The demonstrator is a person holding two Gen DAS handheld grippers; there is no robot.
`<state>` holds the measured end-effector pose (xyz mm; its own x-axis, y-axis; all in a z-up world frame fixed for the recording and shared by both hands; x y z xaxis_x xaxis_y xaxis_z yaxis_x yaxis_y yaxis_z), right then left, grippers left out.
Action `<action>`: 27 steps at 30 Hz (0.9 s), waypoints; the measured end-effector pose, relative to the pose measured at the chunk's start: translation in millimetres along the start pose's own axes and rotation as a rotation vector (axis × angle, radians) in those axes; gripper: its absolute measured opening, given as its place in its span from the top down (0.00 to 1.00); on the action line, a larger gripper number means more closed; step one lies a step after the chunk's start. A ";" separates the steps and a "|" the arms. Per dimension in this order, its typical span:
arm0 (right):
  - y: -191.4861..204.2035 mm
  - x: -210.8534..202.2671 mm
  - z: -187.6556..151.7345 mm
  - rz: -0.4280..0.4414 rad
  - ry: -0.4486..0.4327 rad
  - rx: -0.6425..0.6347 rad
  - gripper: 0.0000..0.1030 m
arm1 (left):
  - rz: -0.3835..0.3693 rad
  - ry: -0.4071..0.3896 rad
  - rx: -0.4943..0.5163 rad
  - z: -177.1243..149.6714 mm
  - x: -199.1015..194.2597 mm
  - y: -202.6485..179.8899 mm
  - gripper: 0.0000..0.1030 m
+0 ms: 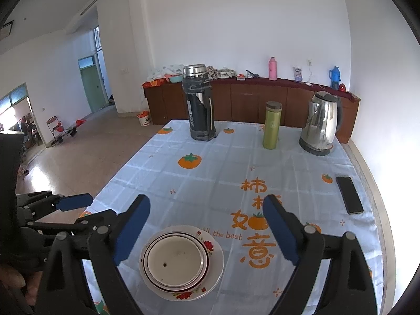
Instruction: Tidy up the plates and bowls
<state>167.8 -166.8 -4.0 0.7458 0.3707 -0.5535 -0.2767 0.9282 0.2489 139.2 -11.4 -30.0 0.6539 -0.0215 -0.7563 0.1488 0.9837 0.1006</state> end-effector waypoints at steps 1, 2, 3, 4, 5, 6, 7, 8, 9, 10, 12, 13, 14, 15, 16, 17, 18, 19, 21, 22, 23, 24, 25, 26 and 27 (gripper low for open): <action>0.0 0.0 0.2 0.001 0.000 0.000 0.13 | -0.002 -0.001 0.000 -0.1 -0.2 0.3 0.45; 0.1 -0.1 0.3 0.001 -0.001 0.001 0.13 | -0.005 -0.001 0.001 -0.2 -0.9 -0.3 0.45; 0.0 0.1 0.1 0.000 0.000 0.001 0.13 | -0.005 -0.003 0.003 0.5 -1.0 -0.8 0.45; 0.1 0.4 0.1 -0.001 0.001 0.000 0.13 | -0.005 -0.003 0.006 0.5 -1.5 -1.5 0.45; -0.1 0.0 -0.1 0.000 0.001 0.001 0.13 | -0.006 -0.001 0.008 0.9 -1.0 -2.3 0.45; -0.1 -0.2 0.0 0.000 0.001 0.001 0.13 | -0.008 0.002 0.010 1.2 -0.1 -3.0 0.45; -0.1 -0.1 0.1 0.000 0.000 0.002 0.13 | -0.014 0.007 0.010 1.3 1.1 -4.2 0.45; 0.1 -0.1 0.3 -0.001 0.000 0.002 0.13 | -0.026 0.011 0.010 1.4 2.2 -5.6 0.45; -0.1 0.1 0.0 -0.002 0.001 0.000 0.13 | -0.035 0.014 0.013 1.5 3.2 -7.8 0.45; -0.4 0.1 0.1 -0.004 0.001 0.001 0.13 | -0.034 0.015 0.015 1.4 3.2 -8.3 0.45; -3.0 -0.5 0.9 -0.006 0.003 0.005 0.13 | -0.035 0.014 0.016 1.9 3.3 -9.7 0.45; -3.5 -0.7 1.2 -0.008 0.004 0.005 0.13 | -0.038 0.012 0.014 2.3 2.5 -10.4 0.45; -4.5 -1.4 1.9 -0.010 0.002 0.006 0.13 | -0.040 0.009 0.014 2.6 1.9 -10.9 0.45; -5.5 -2.1 2.2 -0.011 0.001 0.007 0.13 | -0.043 0.007 0.016 3.4 1.4 -12.4 0.45; -6.2 -3.2 2.6 -0.013 0.000 0.009 0.13 | -0.046 0.009 0.015 4.0 1.7 -13.4 0.44; -6.9 -4.4 2.4 -0.014 -0.002 0.010 0.13 | -0.048 0.012 0.012 4.4 2.5 -14.5 0.41; -8.4 -4.9 2.8 -0.017 -0.003 0.011 0.13 | -0.042 0.010 0.009 4.4 2.9 -14.3 0.27; -9.3 -5.1 3.1 -0.018 -0.004 0.012 0.13 | -0.039 0.003 0.007 4.7 2.7 -14.4 0.19; -10.4 -6.9 2.2 -0.020 -0.004 0.014 0.13 | -0.047 -0.008 0.016 5.0 1.6 -16.4 0.19; -11.1 -7.6 1.9 -0.021 -0.004 0.015 0.13 | -0.049 -0.015 0.019 5.5 0.5 -17.9 0.19; -12.2 -7.2 2.1 -0.023 -0.005 0.016 0.13 | -0.045 -0.022 0.024 5.9 -0.9 -19.0 0.19; -13.4 -7.7 2.1 -0.024 -0.005 0.018 0.13 | -0.045 -0.024 0.027 6.5 -1.7 -20.4 0.19; -14.2 -8.0 2.2 -0.025 -0.005 0.020 0.13 | -0.051 -0.025 0.024 6.7 -1.8 -20.8 0.19; -15.1 -8.1 2.3 -0.025 -0.005 0.022 0.13 | -0.059 -0.028 0.022 7.0 -2.4 -21.8 0.19; -16.0 -7.9 1.9 -0.026 -0.005 0.022 0.13 | -0.058 -0.028 0.021 7.1 -2.6 -21.8 0.19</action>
<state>167.4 -184.6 -2.2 0.7556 0.3461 -0.5561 -0.2433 0.9366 0.2522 139.5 -34.1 -25.6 0.6640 -0.0833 -0.7431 0.2025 0.9767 0.0714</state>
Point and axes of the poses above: each gripper's, at about its wrist camera, not at the fingertips, and x roughly the way its jaws point, y to its left, z to its top, the point moved 6 cm from there along x, roughly the way its jaws point, and after that the axes turned 10 degrees about x, right-handed, at the moved point
